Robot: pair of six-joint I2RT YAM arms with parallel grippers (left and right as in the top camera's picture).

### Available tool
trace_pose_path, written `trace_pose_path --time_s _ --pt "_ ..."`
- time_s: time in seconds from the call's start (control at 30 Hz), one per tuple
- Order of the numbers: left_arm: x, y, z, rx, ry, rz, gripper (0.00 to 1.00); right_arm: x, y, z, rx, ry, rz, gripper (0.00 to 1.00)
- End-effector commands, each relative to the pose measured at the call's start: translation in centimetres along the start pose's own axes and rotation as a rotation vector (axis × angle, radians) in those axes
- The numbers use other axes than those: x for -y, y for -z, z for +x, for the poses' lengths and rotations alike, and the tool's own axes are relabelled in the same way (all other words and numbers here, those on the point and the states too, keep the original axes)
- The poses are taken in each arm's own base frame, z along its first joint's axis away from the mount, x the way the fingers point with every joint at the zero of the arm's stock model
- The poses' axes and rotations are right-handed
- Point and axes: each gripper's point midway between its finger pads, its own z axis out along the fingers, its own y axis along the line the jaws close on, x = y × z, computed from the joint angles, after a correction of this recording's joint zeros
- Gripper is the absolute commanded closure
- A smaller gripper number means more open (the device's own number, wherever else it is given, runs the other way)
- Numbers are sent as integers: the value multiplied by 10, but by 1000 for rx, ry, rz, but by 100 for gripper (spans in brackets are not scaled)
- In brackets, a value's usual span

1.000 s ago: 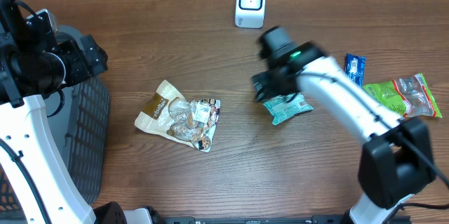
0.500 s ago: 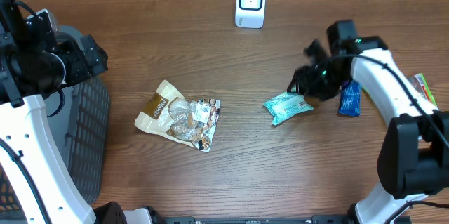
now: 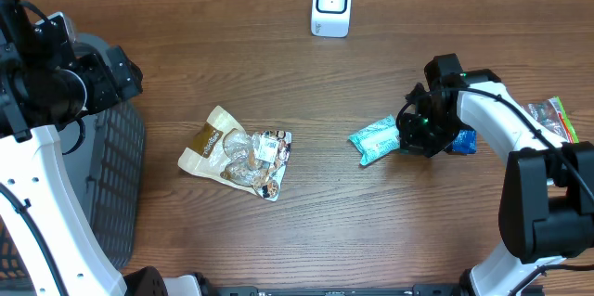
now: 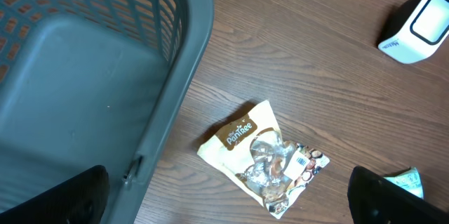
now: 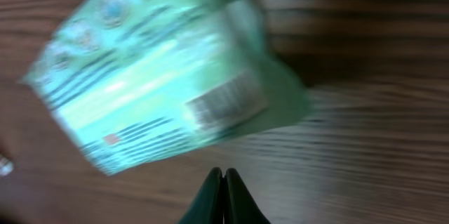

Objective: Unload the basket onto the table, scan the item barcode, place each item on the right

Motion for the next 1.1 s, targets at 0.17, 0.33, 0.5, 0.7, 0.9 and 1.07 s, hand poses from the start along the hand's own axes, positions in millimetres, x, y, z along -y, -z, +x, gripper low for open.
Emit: trace_pose_path --time_s 0.17,0.33,0.5,0.7,0.9,1.07 --pt "4 8 -2 27 9 14 1 32 -16 -14 117 -162 133 96" --pt "4 8 -2 27 9 14 0 25 -19 -44 248 -134 80 96" --pt "4 8 -2 26 9 14 0 -40 0 -89 417 32 -231 96" --pt "4 8 -2 26 9 14 0 -67 20 -107 511 171 -307 96" --pt "4 8 -2 26 9 14 1 -51 36 -85 371 80 -244 67" --pt "4 8 -2 26 9 14 0 -21 32 -87 380 26 -96 67"
